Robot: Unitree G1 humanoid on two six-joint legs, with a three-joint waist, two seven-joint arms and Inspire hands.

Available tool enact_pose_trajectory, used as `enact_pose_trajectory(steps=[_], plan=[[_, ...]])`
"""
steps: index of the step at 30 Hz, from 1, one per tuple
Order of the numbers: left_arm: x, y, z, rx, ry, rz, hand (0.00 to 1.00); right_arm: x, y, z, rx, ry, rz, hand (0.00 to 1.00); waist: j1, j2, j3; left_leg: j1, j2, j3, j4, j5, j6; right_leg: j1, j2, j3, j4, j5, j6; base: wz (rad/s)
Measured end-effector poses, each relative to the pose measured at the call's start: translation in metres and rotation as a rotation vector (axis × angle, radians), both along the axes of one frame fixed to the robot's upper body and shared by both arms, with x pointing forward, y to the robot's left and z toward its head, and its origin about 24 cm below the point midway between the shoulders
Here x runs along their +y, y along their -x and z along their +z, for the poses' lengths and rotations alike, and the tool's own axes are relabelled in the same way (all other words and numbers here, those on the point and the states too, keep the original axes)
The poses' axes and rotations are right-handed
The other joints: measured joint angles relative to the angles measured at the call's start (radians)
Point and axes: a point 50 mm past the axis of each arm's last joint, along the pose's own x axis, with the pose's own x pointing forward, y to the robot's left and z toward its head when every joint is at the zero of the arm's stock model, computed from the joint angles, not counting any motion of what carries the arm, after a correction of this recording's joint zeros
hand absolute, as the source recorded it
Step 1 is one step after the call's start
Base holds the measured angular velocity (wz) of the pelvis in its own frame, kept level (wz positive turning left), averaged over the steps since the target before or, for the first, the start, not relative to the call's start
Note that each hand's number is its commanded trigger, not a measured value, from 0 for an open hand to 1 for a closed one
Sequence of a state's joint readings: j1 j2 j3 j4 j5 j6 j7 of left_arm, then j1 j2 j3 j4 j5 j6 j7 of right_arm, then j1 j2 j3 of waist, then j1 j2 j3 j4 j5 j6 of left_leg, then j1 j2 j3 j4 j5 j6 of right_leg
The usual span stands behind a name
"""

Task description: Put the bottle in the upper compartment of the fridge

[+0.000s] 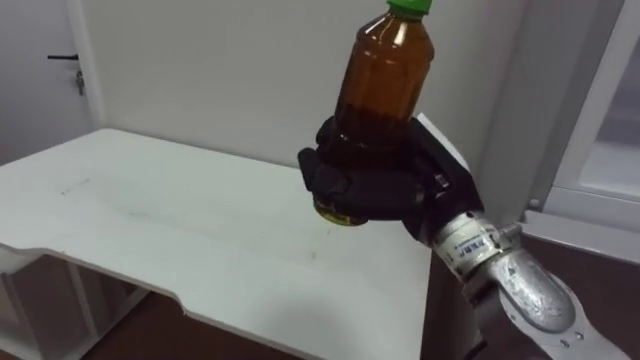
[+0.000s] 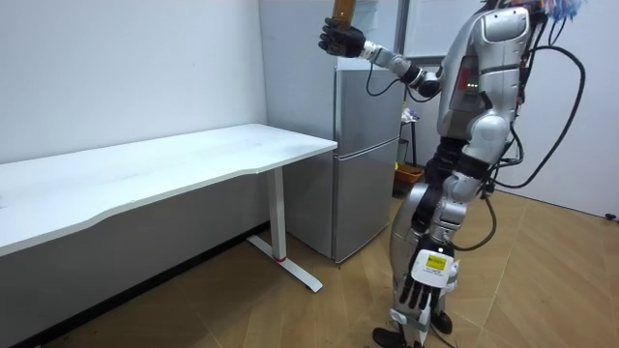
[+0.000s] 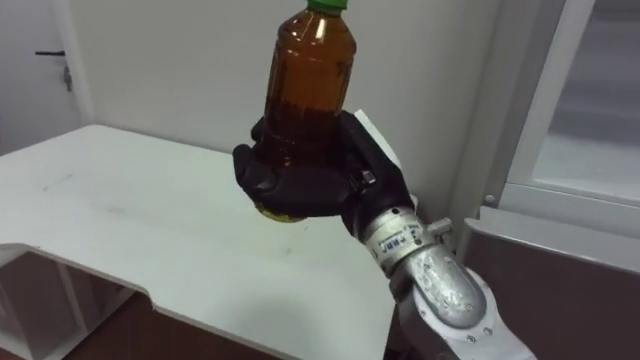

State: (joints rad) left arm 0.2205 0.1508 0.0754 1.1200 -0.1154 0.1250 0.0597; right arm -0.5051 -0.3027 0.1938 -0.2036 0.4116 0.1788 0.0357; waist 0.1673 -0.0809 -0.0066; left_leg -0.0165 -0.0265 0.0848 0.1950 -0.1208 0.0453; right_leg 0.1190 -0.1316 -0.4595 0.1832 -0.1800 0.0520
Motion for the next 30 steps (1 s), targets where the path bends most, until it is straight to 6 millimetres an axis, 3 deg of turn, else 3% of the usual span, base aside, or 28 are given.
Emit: enact_pose_trajectory(steps=[5,16,21,30], plan=[[0.002,0.001,0.001,0.001,-0.008,0.003,0.00,-0.008,0.010,0.012,-0.058,-0.014,-0.014,1.00,-0.031,-0.005,-0.0018,0.013,0.003,0.023,-0.013,-0.008,0.000,0.000,0.001,0.027,0.002,0.000,0.002,-0.17],[0.010,0.005,0.003,0.000,-0.015,-0.006,0.00,-0.032,0.024,0.028,-0.167,-0.007,-0.130,1.00,-0.088,0.002,0.0049,0.045,0.026,0.078,-0.011,-0.038,-0.010,0.008,0.015,0.065,0.002,0.002,0.001,-0.17],[0.016,0.009,0.004,-0.008,-0.038,0.043,0.00,-0.059,0.044,0.042,-0.270,0.055,-0.241,1.00,-0.117,-0.006,-0.0003,0.050,0.028,0.097,-0.006,-0.041,-0.010,0.005,0.017,0.086,0.002,0.002,0.001,-0.05],[0.021,0.023,0.005,0.006,-0.073,0.098,0.00,-0.091,0.052,0.051,-0.326,0.014,-0.429,1.00,-0.166,-0.010,-0.0023,0.080,0.040,0.129,-0.009,-0.055,-0.015,0.024,0.024,0.106,0.004,0.004,-0.002,-0.14]])
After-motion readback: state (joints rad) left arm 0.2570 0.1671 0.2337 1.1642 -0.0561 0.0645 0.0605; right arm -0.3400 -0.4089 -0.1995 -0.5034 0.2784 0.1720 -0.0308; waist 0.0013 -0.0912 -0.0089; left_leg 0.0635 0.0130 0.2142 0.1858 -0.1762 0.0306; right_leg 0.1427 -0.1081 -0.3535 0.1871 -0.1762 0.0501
